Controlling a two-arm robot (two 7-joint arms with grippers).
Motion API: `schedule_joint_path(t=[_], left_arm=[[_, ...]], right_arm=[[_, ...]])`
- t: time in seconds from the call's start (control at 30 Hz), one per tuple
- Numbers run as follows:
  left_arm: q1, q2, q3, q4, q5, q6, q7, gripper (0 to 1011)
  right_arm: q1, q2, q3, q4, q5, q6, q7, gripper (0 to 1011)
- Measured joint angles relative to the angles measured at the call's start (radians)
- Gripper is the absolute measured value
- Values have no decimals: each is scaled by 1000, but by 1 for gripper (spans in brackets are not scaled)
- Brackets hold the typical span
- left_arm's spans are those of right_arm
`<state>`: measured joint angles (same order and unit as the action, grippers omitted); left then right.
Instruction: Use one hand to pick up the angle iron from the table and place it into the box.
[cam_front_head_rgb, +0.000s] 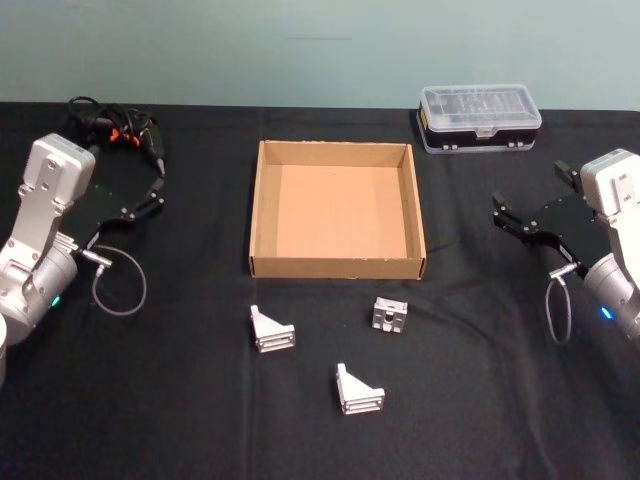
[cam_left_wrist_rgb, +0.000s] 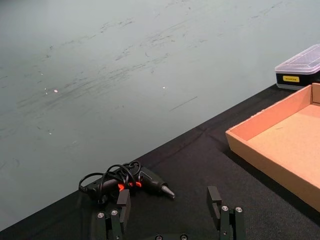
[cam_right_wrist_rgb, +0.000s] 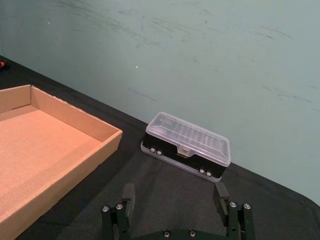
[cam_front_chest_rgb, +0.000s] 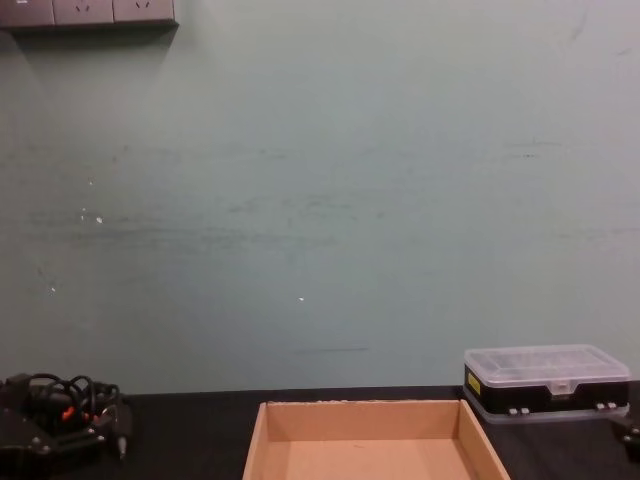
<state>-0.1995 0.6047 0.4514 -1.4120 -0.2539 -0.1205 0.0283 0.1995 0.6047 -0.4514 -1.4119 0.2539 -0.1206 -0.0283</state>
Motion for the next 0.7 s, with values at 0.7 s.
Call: schedule_joint_path(t=[0.7], left_arm=[[0,0,0,0,0,0,0,1000]], right_arm=[[0,0,0,0,0,0,0,1000]])
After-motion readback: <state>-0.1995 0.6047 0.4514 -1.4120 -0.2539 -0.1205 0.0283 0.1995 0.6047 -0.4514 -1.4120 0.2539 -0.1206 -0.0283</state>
